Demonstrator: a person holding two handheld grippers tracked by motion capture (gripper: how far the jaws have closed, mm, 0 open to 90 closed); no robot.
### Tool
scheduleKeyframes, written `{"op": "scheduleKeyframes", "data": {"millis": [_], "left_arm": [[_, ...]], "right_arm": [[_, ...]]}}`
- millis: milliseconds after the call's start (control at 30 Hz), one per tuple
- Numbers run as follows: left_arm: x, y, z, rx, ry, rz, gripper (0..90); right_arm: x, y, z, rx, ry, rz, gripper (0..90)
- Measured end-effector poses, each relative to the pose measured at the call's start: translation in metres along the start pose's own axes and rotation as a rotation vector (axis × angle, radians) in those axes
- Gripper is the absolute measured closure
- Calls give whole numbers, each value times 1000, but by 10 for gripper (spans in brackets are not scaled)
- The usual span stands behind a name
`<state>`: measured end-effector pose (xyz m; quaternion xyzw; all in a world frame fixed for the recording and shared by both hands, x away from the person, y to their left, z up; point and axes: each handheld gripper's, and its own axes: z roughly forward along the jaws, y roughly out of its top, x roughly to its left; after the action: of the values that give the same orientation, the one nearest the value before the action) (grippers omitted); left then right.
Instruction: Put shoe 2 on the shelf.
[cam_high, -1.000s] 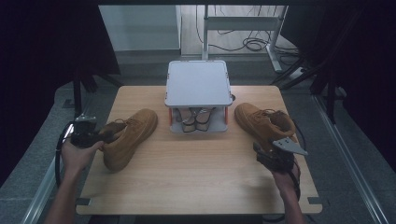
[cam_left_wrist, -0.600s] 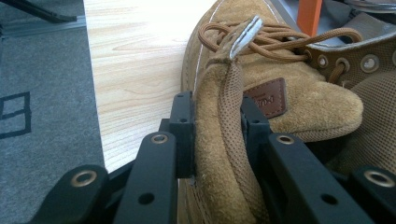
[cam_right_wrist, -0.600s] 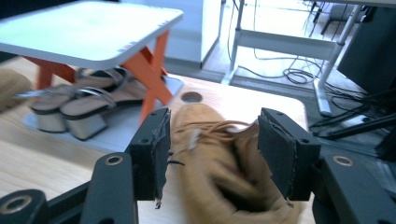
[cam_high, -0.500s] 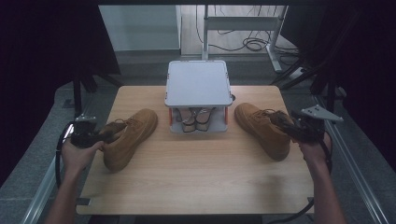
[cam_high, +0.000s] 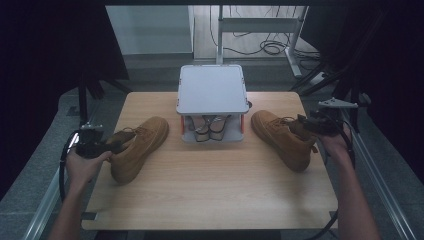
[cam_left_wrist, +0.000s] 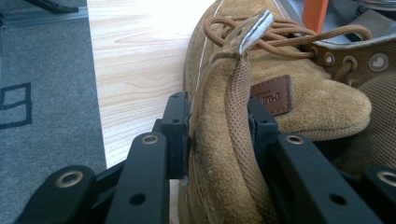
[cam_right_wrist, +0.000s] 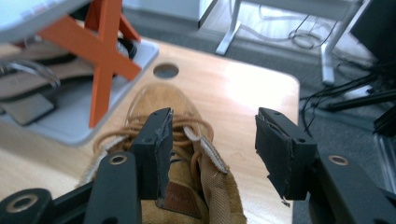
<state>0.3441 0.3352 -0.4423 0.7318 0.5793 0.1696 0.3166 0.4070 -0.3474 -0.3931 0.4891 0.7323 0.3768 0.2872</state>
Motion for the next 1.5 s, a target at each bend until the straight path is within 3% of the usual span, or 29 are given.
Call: {"op": "scheduleKeyframes", "data": {"millis": [167,400,567,667,833,1000,1100,1300,1500], "left_arm": [[0,0,0,5,-3,1,697],[0,1,1,9,-5,1,695],[-2,1,1,15,0,1,689],[0,1,2,19,-8,-6,675],[0,2,2,20,-11,-7,669],[1,2,3,24,-19,-14,675],[0,2,2,27,-14,-8,694],[-1,1,2,17,-4,-6,748],[0,-1,1,-19,-42,-48,765]], "right_arm": [[-3,-5,13,65,-16,-31,501],[-8,-12,17,127,34,-22,532],[-11,-17,22,173,30,-37,577],[-15,-17,24,180,55,-13,605],[-19,-14,29,245,104,7,633],[-19,-13,31,294,114,30,658],[-20,-13,32,307,108,51,704],[-16,-12,33,326,90,49,748],[-13,-15,29,289,100,94,770]]}}
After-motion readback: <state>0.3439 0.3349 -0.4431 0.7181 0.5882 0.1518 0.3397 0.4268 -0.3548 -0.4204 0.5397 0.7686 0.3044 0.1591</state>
